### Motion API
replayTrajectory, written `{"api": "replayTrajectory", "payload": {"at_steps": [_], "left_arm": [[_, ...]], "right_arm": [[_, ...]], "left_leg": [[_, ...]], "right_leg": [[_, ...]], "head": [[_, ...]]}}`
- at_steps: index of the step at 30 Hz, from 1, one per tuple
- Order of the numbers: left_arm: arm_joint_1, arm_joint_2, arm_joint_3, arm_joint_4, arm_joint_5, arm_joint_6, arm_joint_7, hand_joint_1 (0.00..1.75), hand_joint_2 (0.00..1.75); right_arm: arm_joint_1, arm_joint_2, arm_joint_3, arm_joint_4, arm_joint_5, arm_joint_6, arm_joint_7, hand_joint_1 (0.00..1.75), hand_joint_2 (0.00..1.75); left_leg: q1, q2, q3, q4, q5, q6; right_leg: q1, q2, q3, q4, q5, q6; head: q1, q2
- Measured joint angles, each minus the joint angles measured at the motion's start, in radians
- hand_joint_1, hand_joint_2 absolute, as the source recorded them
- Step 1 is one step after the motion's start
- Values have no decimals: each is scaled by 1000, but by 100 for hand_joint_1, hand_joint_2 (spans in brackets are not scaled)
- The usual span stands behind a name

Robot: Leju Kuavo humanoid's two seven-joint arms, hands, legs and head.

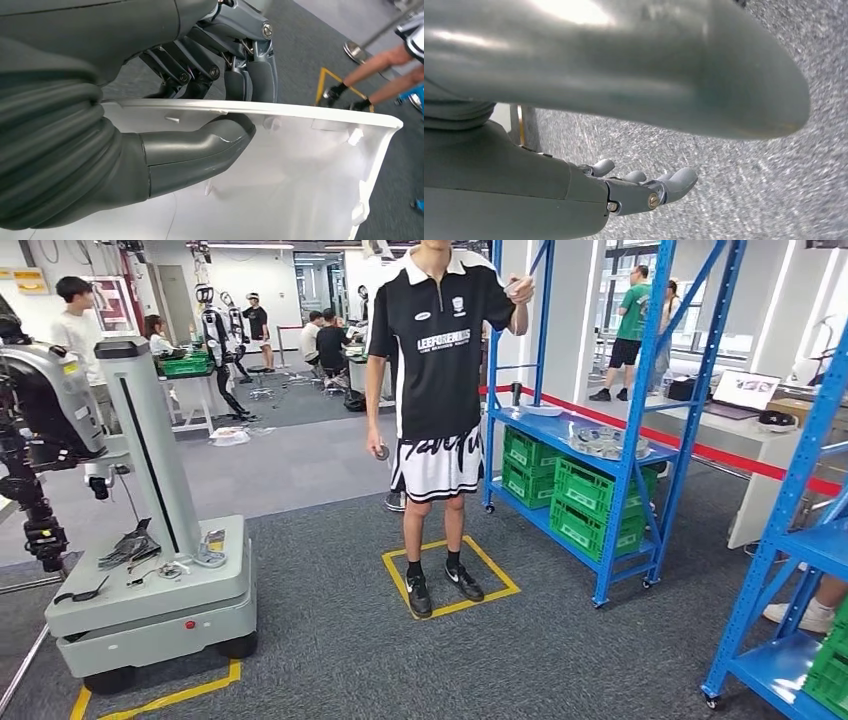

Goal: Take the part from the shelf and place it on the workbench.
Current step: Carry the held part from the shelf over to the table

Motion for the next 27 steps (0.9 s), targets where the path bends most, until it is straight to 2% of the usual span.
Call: {"api": "replayTrajectory", "payload": {"at_steps": [1, 3, 4, 5, 7, 8, 9, 10, 11, 12, 13, 14, 15, 16, 18, 19, 20, 21, 22, 23, 24, 25, 26, 27], "left_arm": [[1, -2, 2, -1, -5, -5, 2, 175, 175], [4, -8, 8, -3, -12, -18, 4, 175, 175], [4, -11, 10, -3, -15, -22, 5, 175, 175], [3, -14, 11, -4, -17, -25, 6, 175, 175], [-3, -21, 13, -4, -20, -30, 7, 175, 175], [-5, -24, 13, -4, -20, -32, 9, 175, 175], [-6, -27, 14, -3, -21, -35, 10, 175, 175], [-6, -31, 14, -2, -21, -38, 13, 175, 175], [-6, -35, 14, -2, -23, -43, 16, 175, 175], [-7, -41, 14, -1, -24, -50, 19, 175, 175], [-11, -49, 14, -1, -26, -58, 22, 175, 175], [-17, -58, 14, 0, -27, -66, 25, 175, 175], [-25, -68, 14, 1, -28, -74, 30, 175, 175], [-34, -80, 13, 3, -29, -81, 34, 175, 175], [-45, -98, 11, 5, -32, -89, 42, 175, 175], [-47, -104, 10, 6, -34, -91, 44, 175, 175], [-50, -108, 10, 6, -36, -93, 45, 175, 175], [-55, -112, 9, 7, -38, -96, 47, 175, 175], [-63, -116, 9, 8, -42, -101, 48, 175, 175], [-71, -121, 8, 10, -46, -105, 49, 175, 175], [-78, -125, 6, 13, -52, -111, 48, 175, 175], [-85, -127, 5, 18, -57, -117, 45, 175, 175], [-92, -128, 4, 24, -61, -122, 40, 175, 175], [-101, -128, 2, 30, -63, -126, 34, 175, 175]], "right_arm": [[-2, 0, 1, 0, 1, 0, 3, 0, 0], [-7, 0, 1, 0, 4, 0, 8, 0, 0], [-10, 0, 1, 0, 5, 0, 9, 0, 0], [-12, 1, 2, 0, 7, 0, 10, 0, 0], [-11, 1, 2, 0, 10, 0, 9, 0, 0], [-10, 2, 3, 0, 13, 0, 9, 0, 0], [-8, 2, 4, 0, 15, 0, 9, 0, 0], [-8, 2, 6, 0, 17, 0, 9, 0, 0], [-8, 2, 8, 0, 17, 0, 9, 0, 0], [-8, 2, 9, 0, 17, 0, 9, 0, 0], [-9, 1, 11, 0, 15, 0, 9, 0, 0], [-9, -2, 11, 0, 12, 0, 9, 0, 0], [-9, -4, 11, 0, 10, 2, 9, 0, 0], [-10, -8, 11, 0, 7, 5, 9, 0, 0], [-13, -12, 11, -1, 4, 10, 11, 0, 0], [-15, -13, 11, -1, 3, 10, 13, 0, 0], [-16, -13, 11, -1, 1, 10, 18, 0, 0], [-16, -12, 11, -1, -1, 10, 25, 0, 0], [-15, -12, 11, -1, -4, 10, 34, 0, 0], [-14, -12, 10, -1, -7, 10, 43, 0, 0], [-13, -12, 10, -1, -10, 10, 49, 0, 0], [-13, -12, 9, -1, -14, 10, 52, 0, 0], [-13, -11, 8, -1, -17, 10, 51, 0, 0], [-14, -10, 8, -1, -19, 10, 49, 0, 0]], "left_leg": [[-3, 4, 3, -11, 0, 8], [-2, -21, 2, -14, 6, 22], [0, -33, 4, -18, 9, 29], [3, -45, 6, -21, 13, 36], [5, -69, 5, -23, 19, 45], [4, -82, 2, -23, 21, 47], [4, -95, 1, -22, 21, 48], [2, -110, 0, -21, 21, 48], [1, -124, 0, -20, 22, 48], [0, -139, 0, -19, 22, 48], [0, -153, 0, -18, 22, 47], [-1, -165, -1, -17, 22, 45], [-1, -178, -4, -16, 24, 41], [1, -190, -7, -16, 26, 35], [5, -213, -17, -21, 32, 21], [6, -209, -20, -21, 33, 16], [5, -188, -27, -12, 26, 11], [3, -157, -40, 15, 8, 7], [3, -121, -62, 62, -20, 4], [3, -95, -91, 121, -53, -1], [6, -84, -121, 181, -79, -5], [9, -79, -140, 221, -90, -10], [12, -75, -143, 230, -81, -15], [16, -68, -127, 200, -56, -20]], "right_leg": [[2, -10, 4, 0, -2, 6], [0, -23, 13, -3, -4, 18], [-2, -8, 14, 3, -11, 26], [-5, 20, 7, 24, -27, 32], [-7, 87, -39, 125, -84, 39], [-7, 101, -71, 190, -113, 40], [-6, 107, -99, 243, -131, 39], [-5, 109, -113, 267, -128, 37], [-3, 112, -109, 250, -105, 33], [-1, 120, -89, 200, -68, 27], [1, 142, -59, 127, -29, 18], [2, 166, -31, 63, -3, 9], [4, 183, -12, 18, 13, 4], [6, 192, -3, -5, 16, 1], [8, 172, 0, -14, 19, 0], [6, 159, 3, -22, 23, -3], [4, 147, 7, -32, 28, -6], [1, 133, 12, -41, 32, -10], [-1, 118, 15, -47, 34, -13], [-1, 104, 16, -49, 34, -16], [-1, 89, 16, -49, 33, -18], [-2, 75, 16, -48, 32, -17], [-4, 60, 16, -47, 29, -14], [-7, 47, 16, -44, 26, -10]], "head": [[0, 0], [1, 0], [1, 0], [2, 0], [3, 0], [4, 0], [5, 0], [5, 0], [5, 0], [6, 0], [6, 0], [6, 0], [7, 0], [8, 0], [12, 0], [13, 0], [14, 0], [14, 0], [15, 0], [15, 0], [16, 0], [16, 0], [16, 0], [16, 0]]}}
